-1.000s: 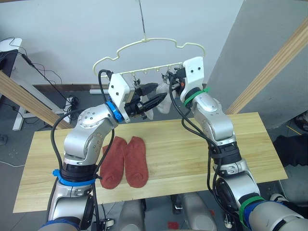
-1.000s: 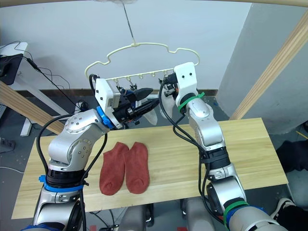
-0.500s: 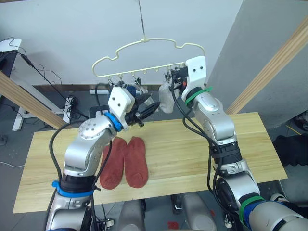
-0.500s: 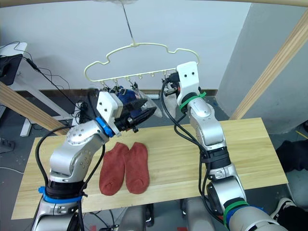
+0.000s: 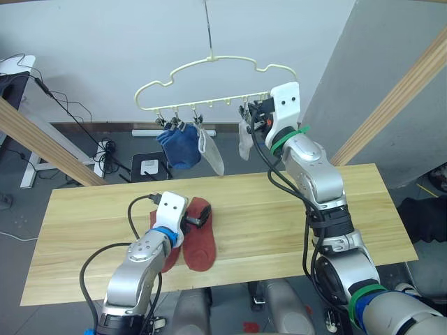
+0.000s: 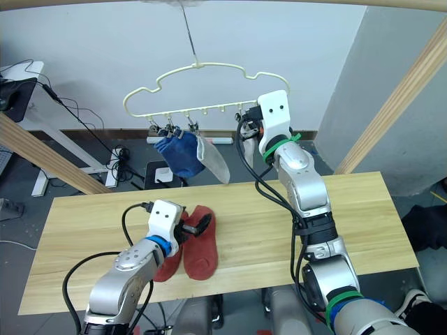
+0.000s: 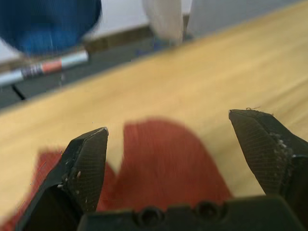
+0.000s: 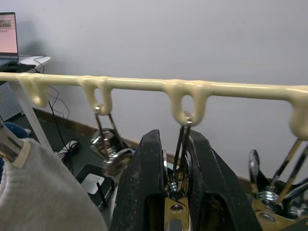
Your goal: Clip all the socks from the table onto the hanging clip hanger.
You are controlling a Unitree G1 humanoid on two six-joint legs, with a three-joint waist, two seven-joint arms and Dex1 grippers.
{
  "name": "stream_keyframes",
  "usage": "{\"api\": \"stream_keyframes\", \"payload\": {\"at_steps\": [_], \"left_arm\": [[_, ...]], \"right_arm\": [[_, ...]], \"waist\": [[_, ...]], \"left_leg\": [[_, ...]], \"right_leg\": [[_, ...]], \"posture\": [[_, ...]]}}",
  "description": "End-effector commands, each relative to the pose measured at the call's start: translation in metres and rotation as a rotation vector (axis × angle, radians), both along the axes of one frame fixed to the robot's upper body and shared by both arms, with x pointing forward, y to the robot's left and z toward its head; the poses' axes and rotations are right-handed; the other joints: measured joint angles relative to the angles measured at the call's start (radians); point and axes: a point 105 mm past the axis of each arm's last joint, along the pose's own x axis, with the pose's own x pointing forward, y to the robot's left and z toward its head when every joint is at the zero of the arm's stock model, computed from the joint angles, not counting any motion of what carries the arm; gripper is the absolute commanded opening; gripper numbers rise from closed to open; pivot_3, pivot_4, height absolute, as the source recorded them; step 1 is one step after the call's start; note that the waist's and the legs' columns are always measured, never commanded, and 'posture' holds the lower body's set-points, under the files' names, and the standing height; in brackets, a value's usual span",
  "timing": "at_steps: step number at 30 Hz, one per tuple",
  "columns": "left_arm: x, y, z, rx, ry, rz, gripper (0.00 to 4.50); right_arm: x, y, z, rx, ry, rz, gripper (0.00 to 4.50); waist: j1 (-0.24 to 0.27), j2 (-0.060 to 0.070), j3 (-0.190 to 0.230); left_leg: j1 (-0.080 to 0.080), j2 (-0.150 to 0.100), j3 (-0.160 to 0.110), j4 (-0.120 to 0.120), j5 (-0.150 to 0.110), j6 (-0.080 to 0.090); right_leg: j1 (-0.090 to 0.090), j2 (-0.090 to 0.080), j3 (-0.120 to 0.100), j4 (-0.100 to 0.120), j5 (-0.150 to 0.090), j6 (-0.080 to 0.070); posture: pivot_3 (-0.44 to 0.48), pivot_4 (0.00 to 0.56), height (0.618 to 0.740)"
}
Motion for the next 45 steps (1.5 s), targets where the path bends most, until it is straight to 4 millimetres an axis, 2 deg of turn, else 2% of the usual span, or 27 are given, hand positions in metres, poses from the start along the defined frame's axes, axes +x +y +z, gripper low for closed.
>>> {"api": "stream_keyframes", "payload": {"at_steps": [1, 5, 8, 13, 22, 28, 31, 33, 37, 40, 45], "left_arm": [[-0.007, -0.005, -0.018, 0.042, 0.071, -0.032, 4.50], [-0.008, -0.004, -0.035, 0.081, 0.126, -0.032, 4.50], [-0.006, -0.003, -0.041, 0.104, 0.142, -0.024, 3.89], [-0.007, -0.001, -0.050, 0.129, 0.173, -0.024, 2.52], [-0.006, 0.004, -0.049, 0.145, 0.142, -0.030, 0.04], [0.001, 0.000, -0.028, 0.116, 0.005, -0.055, 0.00], [0.004, -0.013, -0.005, 0.157, -0.164, -0.159, 0.00], [0.003, -0.017, 0.002, 0.176, -0.226, -0.199, 0.00], [-0.001, -0.049, 0.039, 0.153, -0.474, -0.374, 0.00], [0.001, -0.066, 0.052, 0.135, -0.554, -0.458, 0.00], [0.018, -0.093, 0.073, 0.091, -0.650, -0.504, 0.00]], "right_arm": [[-0.008, 0.005, 0.017, 0.015, -0.058, 0.035, 0.25], [-0.009, 0.006, 0.017, 0.017, -0.053, 0.038, 0.25], [-0.009, 0.006, 0.016, 0.023, -0.046, 0.037, 0.25], [-0.009, 0.005, 0.015, 0.031, -0.035, 0.035, 0.25], [-0.009, 0.004, 0.013, 0.039, -0.025, 0.031, 0.25], [-0.008, 0.004, 0.013, 0.041, -0.022, 0.028, 0.25], [-0.008, 0.003, 0.013, 0.043, -0.024, 0.028, 0.25], [-0.008, 0.003, 0.014, 0.043, -0.024, 0.028, 0.25], [-0.009, 0.002, 0.017, 0.046, -0.029, 0.027, 0.25], [-0.009, 0.002, 0.018, 0.047, -0.031, 0.026, 0.25], [-0.009, 0.001, 0.019, 0.049, -0.032, 0.027, 0.25]], "waist": [[0.000, 0.000, 0.000], [0.000, 0.000, 0.000], [-0.001, 0.000, 0.000], [-0.001, 0.001, 0.000], [-0.001, 0.001, -0.001], [-0.001, 0.001, -0.001], [-0.001, 0.001, 0.000], [-0.001, 0.001, 0.000], [-0.001, 0.001, 0.000], [0.000, 0.001, 0.000], [-0.001, 0.001, 0.000]], "left_leg": [[0.000, 0.000, 0.000, 0.000, 0.000, 0.000], [0.000, 0.000, 0.000, 0.000, 0.000, 0.000], [0.001, 0.000, 0.000, 0.000, 0.000, 0.000], [0.002, 0.000, 0.000, 0.000, 0.000, 0.000], [0.002, 0.000, 0.001, 0.000, 0.000, 0.000], [0.002, 0.000, 0.001, -0.001, 0.000, 0.000], [0.002, 0.000, 0.001, -0.001, 0.000, 0.000], [0.001, 0.000, 0.001, -0.001, 0.000, 0.000], [0.001, 0.000, 0.001, -0.001, 0.000, 0.000], [0.001, 0.000, 0.001, -0.001, 0.000, 0.000], [0.001, 0.000, 0.002, -0.001, 0.000, 0.000]], "right_leg": [[0.000, 0.000, 0.000, 0.000, 0.000, 0.000], [0.000, 0.000, 0.000, 0.000, 0.000, 0.000], [0.000, 0.000, 0.000, 0.000, 0.000, 0.000], [0.001, 0.000, 0.000, 0.001, 0.000, 0.000], [0.001, 0.000, 0.001, 0.000, 0.000, 0.000], [0.001, 0.000, 0.001, 0.000, 0.000, 0.000], [0.001, 0.000, 0.001, 0.000, 0.000, 0.000], [0.001, 0.000, 0.001, 0.000, 0.000, 0.000], [0.001, -0.001, 0.001, -0.001, 0.000, 0.000], [0.001, -0.001, 0.001, -0.001, 0.000, 0.000], [0.001, -0.001, 0.001, -0.001, 0.000, 0.000]], "posture": [[-0.146, 0.302, 0.740], [-0.151, 0.302, 0.740], [-0.154, 0.303, 0.740], [-0.156, 0.306, 0.740], [-0.158, 0.307, 0.740], [-0.158, 0.307, 0.740], [-0.158, 0.307, 0.740], [-0.158, 0.307, 0.740], [-0.158, 0.307, 0.740], [-0.158, 0.307, 0.740], [-0.172, 0.305, 0.740]]}}
